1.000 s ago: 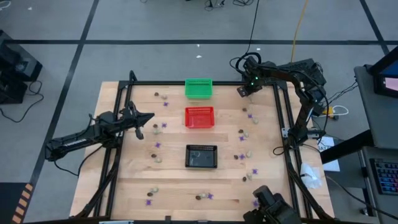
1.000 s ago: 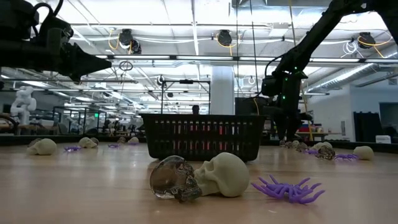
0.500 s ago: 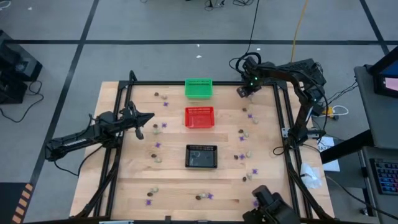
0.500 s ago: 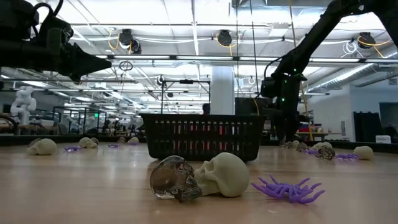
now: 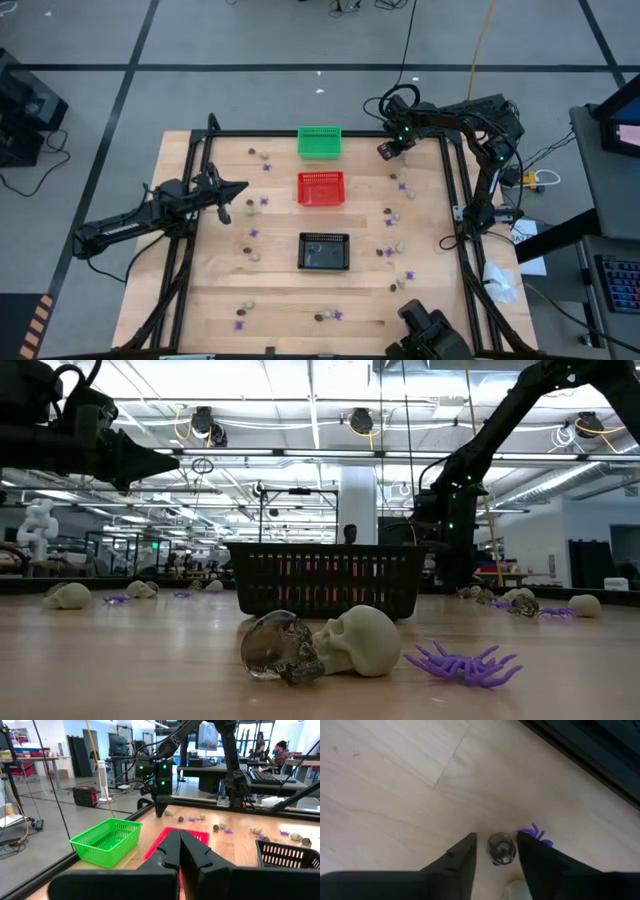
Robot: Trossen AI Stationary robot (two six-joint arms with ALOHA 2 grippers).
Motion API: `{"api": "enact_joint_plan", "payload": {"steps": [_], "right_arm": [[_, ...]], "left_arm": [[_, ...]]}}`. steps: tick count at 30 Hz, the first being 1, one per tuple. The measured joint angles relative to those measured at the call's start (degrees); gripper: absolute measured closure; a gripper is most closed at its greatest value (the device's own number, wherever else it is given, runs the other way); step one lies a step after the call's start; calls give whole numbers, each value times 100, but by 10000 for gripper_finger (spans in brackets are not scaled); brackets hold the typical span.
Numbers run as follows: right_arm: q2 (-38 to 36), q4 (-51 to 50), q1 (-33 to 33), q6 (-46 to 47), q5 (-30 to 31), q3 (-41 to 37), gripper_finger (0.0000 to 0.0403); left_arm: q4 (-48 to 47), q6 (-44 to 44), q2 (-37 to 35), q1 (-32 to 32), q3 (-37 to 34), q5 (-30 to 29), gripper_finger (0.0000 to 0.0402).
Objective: Sort Halloween decoration
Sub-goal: Put the black skull toy into the red basket
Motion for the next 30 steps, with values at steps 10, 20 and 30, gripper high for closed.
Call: {"api": "enact_joint_plan", "payload": {"steps": [10,20,30], "right_arm": [[-38,-93,60,-43,-35,-6,356],[-563,-463,432,-27,-28,-24,350],[-1157,-390,1519,294,-47,-20,350]], "left_arm": [[0,-2,1,0,0,0,402],[0,0,-1,0,0,2,402],[-2,0,1,0,-2,0,402]]}}
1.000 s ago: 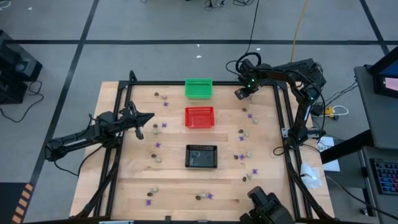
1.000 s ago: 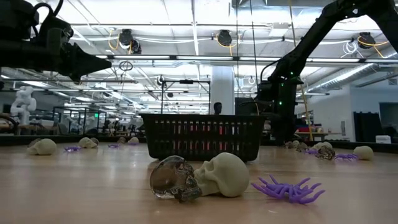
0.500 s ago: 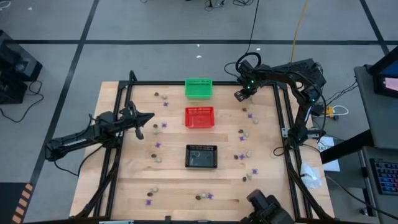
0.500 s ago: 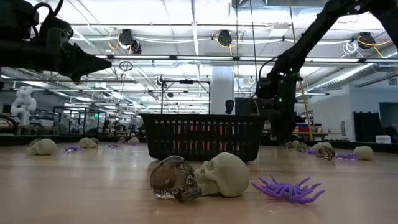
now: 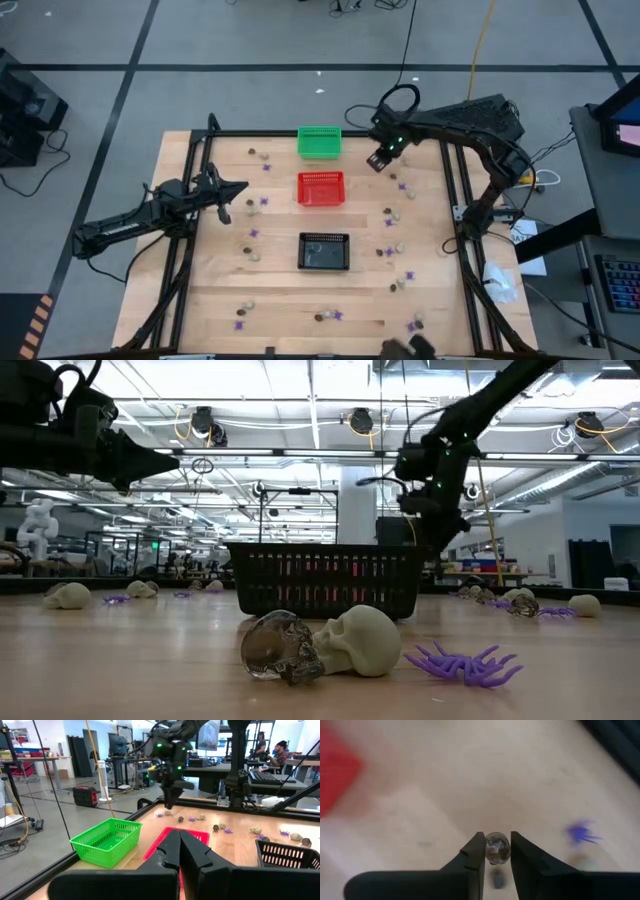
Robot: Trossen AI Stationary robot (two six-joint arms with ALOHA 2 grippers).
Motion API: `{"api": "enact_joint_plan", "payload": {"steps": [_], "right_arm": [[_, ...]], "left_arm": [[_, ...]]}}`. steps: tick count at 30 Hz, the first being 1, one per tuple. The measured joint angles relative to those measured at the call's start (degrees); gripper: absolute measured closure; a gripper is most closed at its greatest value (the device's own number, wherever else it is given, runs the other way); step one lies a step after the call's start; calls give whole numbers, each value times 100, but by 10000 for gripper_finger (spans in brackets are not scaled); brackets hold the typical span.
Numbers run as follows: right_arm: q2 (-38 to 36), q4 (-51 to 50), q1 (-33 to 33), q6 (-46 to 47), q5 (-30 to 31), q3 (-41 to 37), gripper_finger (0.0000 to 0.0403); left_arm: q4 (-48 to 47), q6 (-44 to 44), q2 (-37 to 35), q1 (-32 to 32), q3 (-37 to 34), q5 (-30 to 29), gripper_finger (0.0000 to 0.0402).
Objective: Sort Halloween decoration
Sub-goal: Put the black skull toy into the red basket
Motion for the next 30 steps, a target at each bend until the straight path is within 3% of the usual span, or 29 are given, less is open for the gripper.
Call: {"api": "enact_joint_plan", "payload": {"steps": [9,14,19,30], "right_arm": [[-14,919,1606,392,-12,0,350],[6,1699,2132,524,-15,3,350],[233,2465,2298,523,-13,14,350],[1124,2518,2157,300,1,547,350]], "left_arm": [[2,-2,-2,0,0,2,402],[2,-2,-2,0,0,0,402],[2,-2,-2,0,2,2,402],[1,0,0,0,1,0,402]]}}
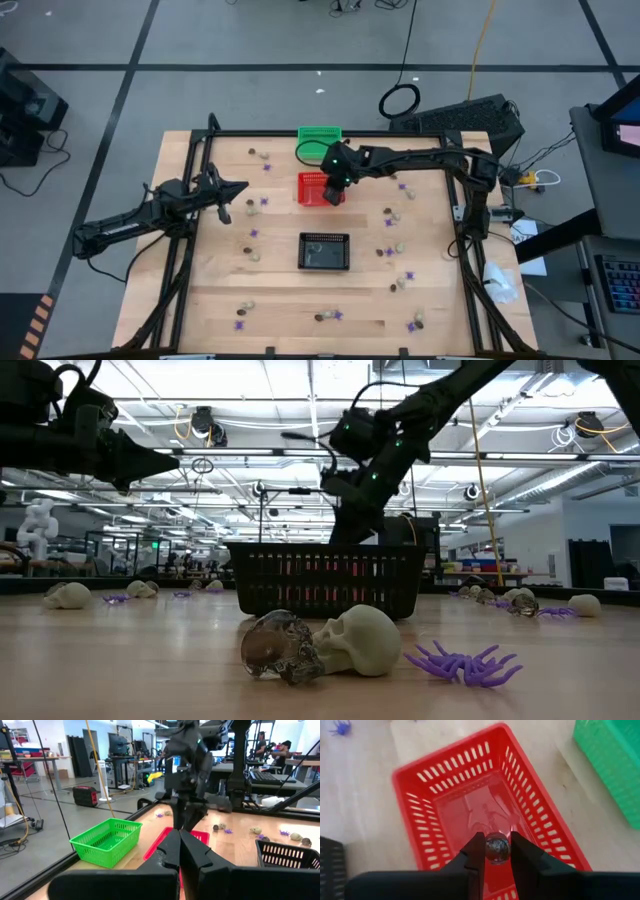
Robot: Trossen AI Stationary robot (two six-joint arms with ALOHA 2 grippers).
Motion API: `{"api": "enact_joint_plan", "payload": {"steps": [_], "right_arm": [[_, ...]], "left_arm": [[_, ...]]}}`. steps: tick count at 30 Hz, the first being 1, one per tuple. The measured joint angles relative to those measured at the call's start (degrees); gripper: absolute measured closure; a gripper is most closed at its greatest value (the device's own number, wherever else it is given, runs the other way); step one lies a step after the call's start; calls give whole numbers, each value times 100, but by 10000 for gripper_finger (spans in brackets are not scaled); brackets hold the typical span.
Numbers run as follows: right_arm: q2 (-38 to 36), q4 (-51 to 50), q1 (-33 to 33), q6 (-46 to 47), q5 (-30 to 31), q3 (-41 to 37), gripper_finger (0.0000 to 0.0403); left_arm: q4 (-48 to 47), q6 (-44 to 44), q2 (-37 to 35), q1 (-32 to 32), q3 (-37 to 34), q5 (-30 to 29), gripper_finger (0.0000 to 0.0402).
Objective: Sort Halloween decoration
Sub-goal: Put the black skull toy into the red basket, then put the white skull toy into the green basket
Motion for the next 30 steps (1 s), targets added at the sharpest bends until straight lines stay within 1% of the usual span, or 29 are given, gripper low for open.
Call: {"api": "enact_joint_plan", "payload": {"steps": [6,8,10,16,18,20,22,24,28,29,30], "right_arm": [[246,-10,-123,-26,2,15,350],[258,-11,-124,-53,2,17,344],[258,-7,-121,-93,1,17,331],[238,-15,-66,-244,4,17,269],[228,-5,-63,-312,4,17,258],[180,-33,-66,-350,7,17,259],[80,-20,-62,-490,15,17,271],[-86,-11,-29,-656,31,17,295],[-429,143,61,-1308,42,-42,371],[-512,320,63,-1380,30,-142,387],[-606,576,61,-1403,33,-292,394]], "left_arm": [[1,0,4,0,-1,0,402],[-1,-2,4,0,-1,2,402],[-1,-1,4,0,1,1,402],[0,-2,4,0,1,2,402],[1,-2,4,0,1,1,402],[-1,-1,4,0,1,2,402],[1,0,4,0,-1,0,402],[-1,0,4,0,-1,2,402],[1,-2,4,0,0,2,402],[1,-2,4,0,1,2,402],[1,-2,4,0,-1,2,402]]}}
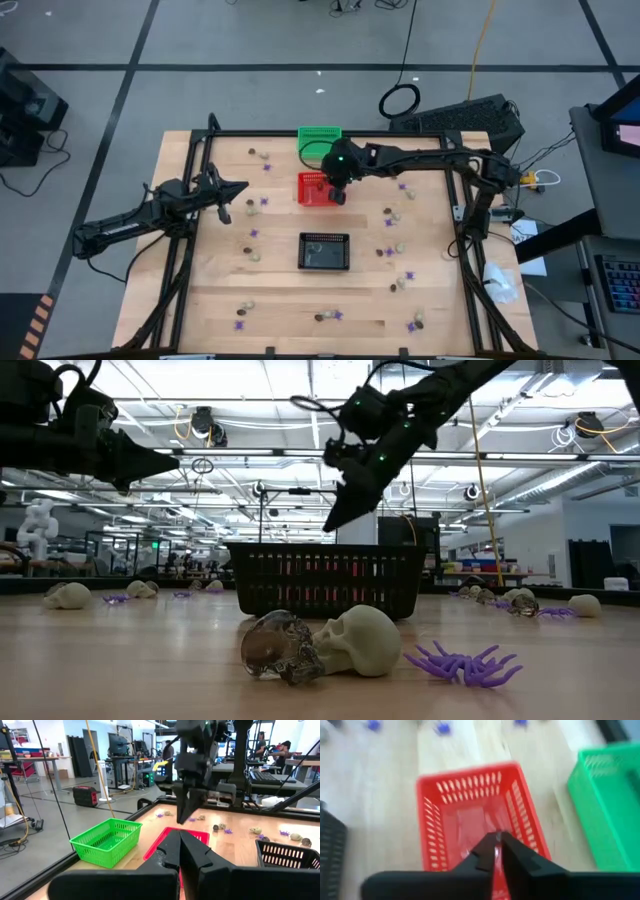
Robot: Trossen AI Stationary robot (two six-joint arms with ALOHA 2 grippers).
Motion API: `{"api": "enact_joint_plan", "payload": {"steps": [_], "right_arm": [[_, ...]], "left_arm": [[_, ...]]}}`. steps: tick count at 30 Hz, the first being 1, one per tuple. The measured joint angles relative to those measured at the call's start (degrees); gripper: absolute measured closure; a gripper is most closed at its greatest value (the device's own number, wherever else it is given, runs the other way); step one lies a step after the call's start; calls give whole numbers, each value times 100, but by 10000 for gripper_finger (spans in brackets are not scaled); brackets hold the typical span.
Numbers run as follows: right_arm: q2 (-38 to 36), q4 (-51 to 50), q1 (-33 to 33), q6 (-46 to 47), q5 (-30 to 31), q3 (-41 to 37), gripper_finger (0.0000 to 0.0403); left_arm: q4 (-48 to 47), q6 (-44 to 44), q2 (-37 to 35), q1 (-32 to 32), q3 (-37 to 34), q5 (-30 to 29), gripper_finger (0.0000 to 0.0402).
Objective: Sort Halloween decoration
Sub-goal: Put the white skull toy into the green basket
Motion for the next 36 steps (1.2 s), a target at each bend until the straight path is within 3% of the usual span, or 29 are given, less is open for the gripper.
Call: {"api": "enact_joint_plan", "payload": {"steps": [8,13,20,25,31,36], "right_arm": [[-1196,1960,-65,150,287,-2024,402],[-1988,2810,-236,207,299,-3146,402],[-2636,3198,-752,116,290,-3741,403],[-2760,3075,-1214,-114,60,-3741,403],[-2781,3187,-1705,-331,-655,-3741,403],[-2781,3438,-2018,-445,-877,-3741,403]], "left_arm": [[120,5,0,0,2,0,402],[829,39,0,0,2,-2,402],[1682,37,145,50,27,-750,402],[1370,-50,999,235,280,-787,402],[1082,-154,2693,651,867,-706,402],[375,136,4178,1301,1870,133,402]]}}
